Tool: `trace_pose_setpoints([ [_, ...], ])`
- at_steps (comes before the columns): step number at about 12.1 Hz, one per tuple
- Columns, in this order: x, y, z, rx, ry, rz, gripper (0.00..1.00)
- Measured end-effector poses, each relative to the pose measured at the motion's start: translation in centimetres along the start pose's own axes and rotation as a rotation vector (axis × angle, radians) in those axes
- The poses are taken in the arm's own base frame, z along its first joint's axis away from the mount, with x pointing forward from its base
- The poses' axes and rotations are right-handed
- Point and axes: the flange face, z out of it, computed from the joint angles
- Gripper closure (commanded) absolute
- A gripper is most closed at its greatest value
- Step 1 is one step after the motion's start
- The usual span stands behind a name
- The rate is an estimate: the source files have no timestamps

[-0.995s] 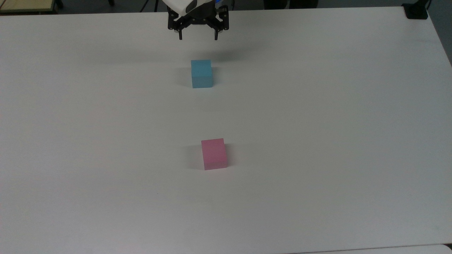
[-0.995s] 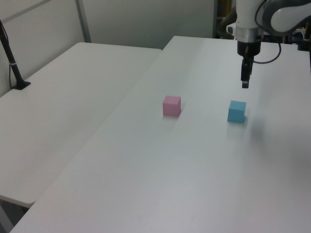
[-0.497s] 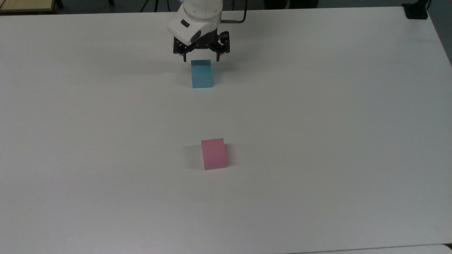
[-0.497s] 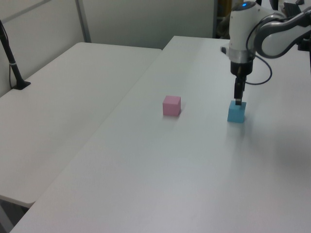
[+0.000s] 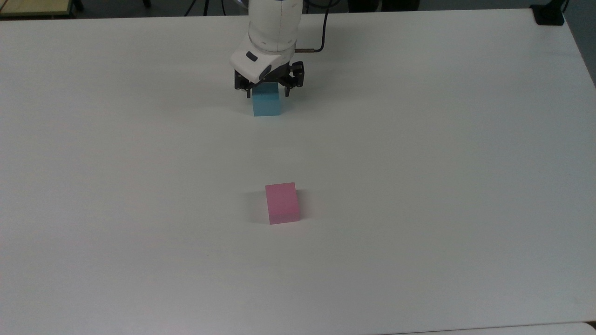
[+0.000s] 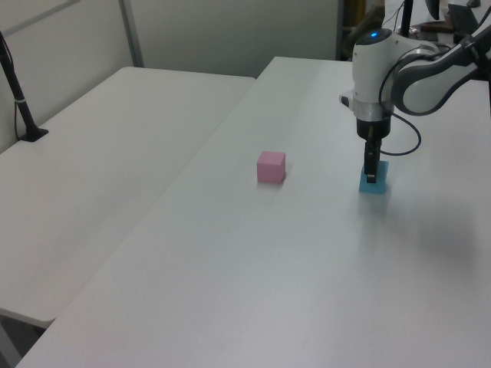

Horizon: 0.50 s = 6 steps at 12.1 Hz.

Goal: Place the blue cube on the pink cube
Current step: 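Close the gripper on the light-blue cube, then lift the light-blue cube and carry it toward the pink cube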

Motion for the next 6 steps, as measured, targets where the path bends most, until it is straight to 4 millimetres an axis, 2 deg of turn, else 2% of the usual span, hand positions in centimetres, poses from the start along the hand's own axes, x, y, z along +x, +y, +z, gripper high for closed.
trace_pose_setpoints([
  [2,-0.4,-0.2,0.72,-0.002,-0.016,-0.006,0.47],
  [3,-0.62,-0.28,1.07,-0.007,-0.024,-0.012,0.54],
  [6,-0.67,-0.37,1.06,-0.01,-0.023,-0.034,0.56],
])
